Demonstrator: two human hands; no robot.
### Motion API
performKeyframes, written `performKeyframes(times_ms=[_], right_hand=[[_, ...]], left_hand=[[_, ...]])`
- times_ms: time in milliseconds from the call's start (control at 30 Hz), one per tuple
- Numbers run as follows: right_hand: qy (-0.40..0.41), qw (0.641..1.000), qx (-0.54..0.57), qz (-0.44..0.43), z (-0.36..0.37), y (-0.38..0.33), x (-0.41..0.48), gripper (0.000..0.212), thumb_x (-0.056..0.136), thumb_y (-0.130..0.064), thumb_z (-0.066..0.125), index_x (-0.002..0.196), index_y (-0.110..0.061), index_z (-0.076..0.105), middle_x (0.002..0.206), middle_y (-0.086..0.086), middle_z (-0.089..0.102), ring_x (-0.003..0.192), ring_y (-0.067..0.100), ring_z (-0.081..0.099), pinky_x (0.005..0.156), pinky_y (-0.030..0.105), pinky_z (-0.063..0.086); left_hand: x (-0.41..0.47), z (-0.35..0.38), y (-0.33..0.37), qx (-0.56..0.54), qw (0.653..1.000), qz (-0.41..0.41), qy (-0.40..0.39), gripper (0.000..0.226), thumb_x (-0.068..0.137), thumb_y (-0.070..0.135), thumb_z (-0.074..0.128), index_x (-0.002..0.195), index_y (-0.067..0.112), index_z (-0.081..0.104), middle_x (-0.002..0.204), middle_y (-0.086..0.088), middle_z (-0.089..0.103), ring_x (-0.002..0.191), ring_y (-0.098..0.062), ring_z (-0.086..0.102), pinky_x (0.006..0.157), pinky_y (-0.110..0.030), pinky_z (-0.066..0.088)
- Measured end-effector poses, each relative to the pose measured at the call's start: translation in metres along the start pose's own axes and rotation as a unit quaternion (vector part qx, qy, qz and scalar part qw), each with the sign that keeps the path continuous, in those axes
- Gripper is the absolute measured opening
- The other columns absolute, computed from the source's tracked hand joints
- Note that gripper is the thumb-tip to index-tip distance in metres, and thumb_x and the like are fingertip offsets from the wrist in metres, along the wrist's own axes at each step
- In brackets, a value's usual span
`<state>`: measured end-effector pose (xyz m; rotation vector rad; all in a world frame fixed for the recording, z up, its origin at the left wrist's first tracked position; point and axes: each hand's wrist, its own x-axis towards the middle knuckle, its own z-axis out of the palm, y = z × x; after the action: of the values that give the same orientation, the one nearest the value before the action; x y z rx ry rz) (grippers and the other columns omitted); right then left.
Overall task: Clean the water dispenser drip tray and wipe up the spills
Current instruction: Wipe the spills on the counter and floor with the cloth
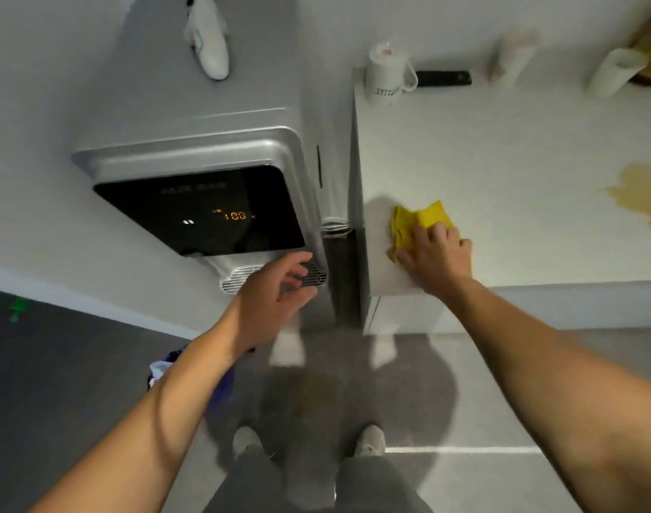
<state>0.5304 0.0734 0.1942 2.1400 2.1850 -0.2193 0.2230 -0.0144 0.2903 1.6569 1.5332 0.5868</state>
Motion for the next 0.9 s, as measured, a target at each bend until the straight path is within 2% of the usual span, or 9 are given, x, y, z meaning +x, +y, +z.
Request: performKeyframes(times_ms=[67, 267, 367, 467, 533, 633, 767, 833, 900], right_hand=[[0.008, 1.000, 0.016, -0.006, 0.000, 0.012, -0.006, 0.048, 0.095, -0.054, 0.055, 0.120, -0.013, 0.059, 0.112, 0.019, 0.065, 0.101, 0.041, 0.060, 0.080, 0.048, 0.046], [-0.054, 0.980, 0.191, 0.007, -0.017, 0.074, -0.032, 0.030, 0.099, -0.043, 0.052, 0.106, -0.014, 0.054, 0.107, 0.017, 0.067, 0.098, 0.040, 0.064, 0.078, 0.044, 0.046], [-0.014, 0.946, 0.318, 0.064, -0.030, 0.118, -0.040, 0.021, 0.097, -0.038, 0.055, 0.088, -0.019, 0.050, 0.086, 0.010, 0.066, 0.082, 0.035, 0.061, 0.066, 0.041, 0.044], [0.044, 0.920, 0.375, 0.108, -0.050, 0.172, -0.039, 0.025, 0.092, -0.043, 0.052, 0.074, -0.029, 0.043, 0.067, -0.005, 0.055, 0.063, 0.019, 0.054, 0.054, 0.033, 0.036], [0.066, 0.914, 0.376, 0.136, -0.063, 0.213, -0.033, 0.027, 0.092, -0.043, 0.052, 0.072, -0.027, 0.042, 0.065, -0.005, 0.055, 0.062, 0.020, 0.054, 0.054, 0.034, 0.037], [0.097, 0.908, 0.372, 0.166, -0.081, 0.280, -0.020, 0.025, 0.091, -0.043, 0.052, 0.072, -0.029, 0.044, 0.067, -0.005, 0.059, 0.066, 0.022, 0.057, 0.059, 0.037, 0.042], [0.100, 0.930, 0.313, 0.166, -0.096, 0.355, -0.004, 0.023, 0.094, -0.046, 0.050, 0.074, -0.039, 0.041, 0.066, -0.010, 0.054, 0.065, 0.009, 0.053, 0.058, 0.030, 0.036], [0.091, 0.946, 0.277, 0.140, -0.102, 0.388, 0.000, 0.016, 0.097, -0.042, 0.052, 0.082, -0.038, 0.047, 0.074, -0.010, 0.057, 0.070, 0.018, 0.055, 0.062, 0.031, 0.038], [0.091, 0.967, 0.211, 0.107, -0.105, 0.427, 0.004, 0.015, 0.099, -0.037, 0.054, 0.091, -0.024, 0.057, 0.084, 0.003, 0.064, 0.080, 0.031, 0.059, 0.068, 0.037, 0.045]], left_hand=[[0.010, 0.014, 0.022, 0.014, 1.000, -0.004, 0.008, 0.048, 0.096, 0.020, 0.071, 0.141, 0.023, 0.057, 0.122, 0.000, 0.065, 0.105, -0.008, 0.066, 0.080, -0.010, 0.050], [0.054, 0.061, 0.071, 0.068, 0.997, -0.009, -0.026, 0.047, 0.095, 0.028, 0.071, 0.140, 0.026, 0.058, 0.118, 0.004, 0.065, 0.102, -0.010, 0.065, 0.089, -0.032, 0.056], [0.092, 0.100, 0.086, 0.075, 0.996, 0.012, -0.043, 0.042, 0.094, 0.026, 0.072, 0.135, 0.021, 0.063, 0.115, 0.001, 0.068, 0.102, -0.014, 0.067, 0.094, -0.040, 0.056], [0.142, 0.149, 0.104, 0.085, 0.994, 0.042, -0.057, 0.044, 0.094, 0.030, 0.071, 0.136, 0.021, 0.062, 0.124, 0.002, 0.069, 0.112, -0.015, 0.065, 0.099, -0.034, 0.051], [0.177, 0.185, 0.122, 0.109, 0.989, 0.072, -0.071, 0.049, 0.094, 0.034, 0.070, 0.140, 0.021, 0.059, 0.137, 0.001, 0.064, 0.125, -0.018, 0.060, 0.102, -0.030, 0.046], [0.227, 0.242, 0.154, 0.125, 0.983, 0.095, -0.098, 0.059, 0.093, 0.037, 0.070, 0.147, 0.017, 0.054, 0.150, -0.007, 0.054, 0.141, -0.026, 0.046, 0.116, -0.035, 0.037], [0.283, 0.310, 0.194, 0.161, 0.973, 0.122, -0.115, 0.075, 0.092, 0.041, 0.071, 0.155, 0.013, 0.043, 0.165, -0.013, 0.036, 0.154, -0.028, 0.029, 0.125, -0.037, 0.023], [0.302, 0.336, 0.210, 0.182, 0.968, 0.140, -0.103, 0.078, 0.091, 0.042, 0.072, 0.156, 0.012, 0.041, 0.166, -0.014, 0.032, 0.156, -0.028, 0.026, 0.126, -0.039, 0.020], [0.315, 0.358, 0.223, 0.198, 0.966, 0.134, -0.099, 0.078, 0.088, 0.041, 0.075, 0.154, 0.012, 0.045, 0.165, -0.014, 0.035, 0.155, -0.030, 0.028, 0.125, -0.042, 0.019]])
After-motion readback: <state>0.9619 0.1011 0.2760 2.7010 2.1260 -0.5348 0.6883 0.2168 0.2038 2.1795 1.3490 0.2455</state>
